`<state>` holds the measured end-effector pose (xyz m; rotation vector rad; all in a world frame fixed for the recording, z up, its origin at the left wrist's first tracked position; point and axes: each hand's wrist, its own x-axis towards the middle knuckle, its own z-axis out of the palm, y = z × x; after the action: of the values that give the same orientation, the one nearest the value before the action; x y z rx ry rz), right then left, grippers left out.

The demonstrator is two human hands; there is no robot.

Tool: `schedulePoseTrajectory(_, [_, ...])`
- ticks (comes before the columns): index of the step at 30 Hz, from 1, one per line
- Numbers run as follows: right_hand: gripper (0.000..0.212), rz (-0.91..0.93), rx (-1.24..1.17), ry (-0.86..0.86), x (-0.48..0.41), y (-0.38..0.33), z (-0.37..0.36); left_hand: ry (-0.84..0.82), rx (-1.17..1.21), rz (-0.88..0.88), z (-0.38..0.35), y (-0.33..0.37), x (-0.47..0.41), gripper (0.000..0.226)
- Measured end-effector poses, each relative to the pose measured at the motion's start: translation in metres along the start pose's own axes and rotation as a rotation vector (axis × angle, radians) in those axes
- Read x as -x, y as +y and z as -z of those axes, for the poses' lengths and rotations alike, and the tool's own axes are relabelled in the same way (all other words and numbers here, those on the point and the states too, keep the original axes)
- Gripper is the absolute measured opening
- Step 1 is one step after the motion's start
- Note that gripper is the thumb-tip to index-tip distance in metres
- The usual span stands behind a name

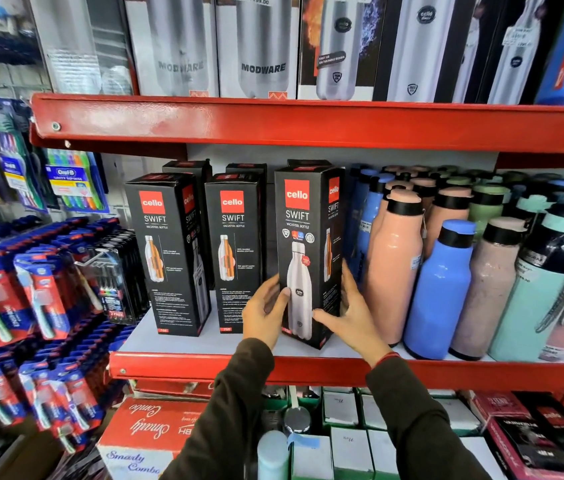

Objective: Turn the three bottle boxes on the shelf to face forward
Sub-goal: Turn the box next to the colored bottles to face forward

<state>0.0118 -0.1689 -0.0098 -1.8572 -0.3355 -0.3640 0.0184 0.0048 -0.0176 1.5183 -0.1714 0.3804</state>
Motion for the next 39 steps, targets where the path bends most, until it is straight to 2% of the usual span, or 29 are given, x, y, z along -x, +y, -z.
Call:
schedulePoseTrajectory(4, [0.091,0.021,-0.043,-0.003,-0.002,0.005,0.002,0.048,0.062,-0.019,-0.001,-0.002,0.005,0.04])
schedulePoseTrajectory(8, [0.085,0.021,-0.03,-0.001,-0.005,0.001,0.0,0.085,0.099,-0.035,-0.007,-0.004,0.007,0.041])
schedulePoseTrajectory(18, [0.097,0.051,0.101,0.032,-0.009,0.006,-0.012,0.074,-0.022,-0.056,-0.012,-0.018,0.003,0.041])
schedulePoseTrajectory(31, [0.085,0.01,0.151,0.025,-0.01,0.012,-0.012,0.102,0.008,-0.033,-0.015,-0.019,0.001,0.04])
schedulePoseTrajectory(36, [0.078,-0.015,0.114,0.101,-0.006,0.013,-0.015,0.11,0.005,-0.033,-0.016,-0.016,0.004,0.039])
schedulePoseTrajectory(39, [0.065,-0.009,0.129,0.214,-0.002,0.013,-0.019,0.115,-0.011,-0.03,-0.016,-0.015,0.006,0.039])
